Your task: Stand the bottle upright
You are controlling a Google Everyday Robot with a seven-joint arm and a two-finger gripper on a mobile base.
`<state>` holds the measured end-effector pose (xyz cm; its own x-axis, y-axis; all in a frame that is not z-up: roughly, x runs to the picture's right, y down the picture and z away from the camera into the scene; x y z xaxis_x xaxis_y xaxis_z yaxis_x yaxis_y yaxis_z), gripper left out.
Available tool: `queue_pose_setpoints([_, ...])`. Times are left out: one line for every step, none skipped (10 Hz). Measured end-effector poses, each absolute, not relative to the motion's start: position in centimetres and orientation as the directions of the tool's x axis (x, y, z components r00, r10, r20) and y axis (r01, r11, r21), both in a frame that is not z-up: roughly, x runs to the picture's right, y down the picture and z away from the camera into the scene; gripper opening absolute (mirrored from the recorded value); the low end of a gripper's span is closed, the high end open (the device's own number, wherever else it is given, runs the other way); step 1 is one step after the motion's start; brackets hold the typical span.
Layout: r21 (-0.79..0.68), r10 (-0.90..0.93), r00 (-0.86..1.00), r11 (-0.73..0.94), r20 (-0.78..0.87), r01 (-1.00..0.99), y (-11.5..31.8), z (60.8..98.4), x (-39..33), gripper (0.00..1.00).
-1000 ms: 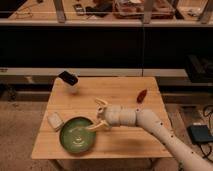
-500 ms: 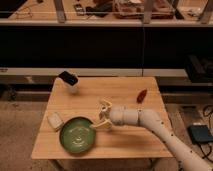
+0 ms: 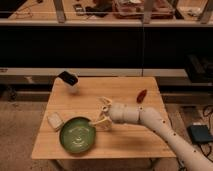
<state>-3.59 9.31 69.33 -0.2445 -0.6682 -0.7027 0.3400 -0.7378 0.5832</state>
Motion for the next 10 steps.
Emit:
queue_pose_setpoints([0.582,-0.668,-0.245,-0.737,-0.702,0.342,9.2,69.2,-3.6,0.8])
queue_pose_setpoints([0.583,-0.668,-0.245,-0.738,-0.703,0.341,9.2,69.2,-3.7,0.8])
queue_pose_setpoints([0.583,-0.668,-0.244,-0.738,-0.703,0.339,9.2,69.2,-3.8,0.8])
queue_pose_setpoints([0.585,-0.67,-0.243,-0.736,-0.702,0.339,9.2,69.2,-3.5,0.8])
queue_pose_setpoints([0.585,-0.669,-0.243,-0.737,-0.702,0.339,9.2,69.2,-2.9,0.8])
queue_pose_setpoints([0.583,-0.668,-0.244,-0.738,-0.703,0.339,9.2,69.2,-1.6,0.8])
queue_pose_setpoints([0.583,-0.668,-0.244,-0.738,-0.703,0.339,9.2,69.2,0.4,0.8])
queue_pose_setpoints([0.583,-0.668,-0.244,-0.738,-0.703,0.341,9.2,69.2,1.5,0.8])
queue_pose_setpoints([0.582,-0.668,-0.244,-0.737,-0.703,0.344,9.2,69.2,3.0,0.8])
queue_pose_setpoints([0.582,-0.669,-0.243,-0.737,-0.703,0.343,9.2,69.2,3.4,0.8])
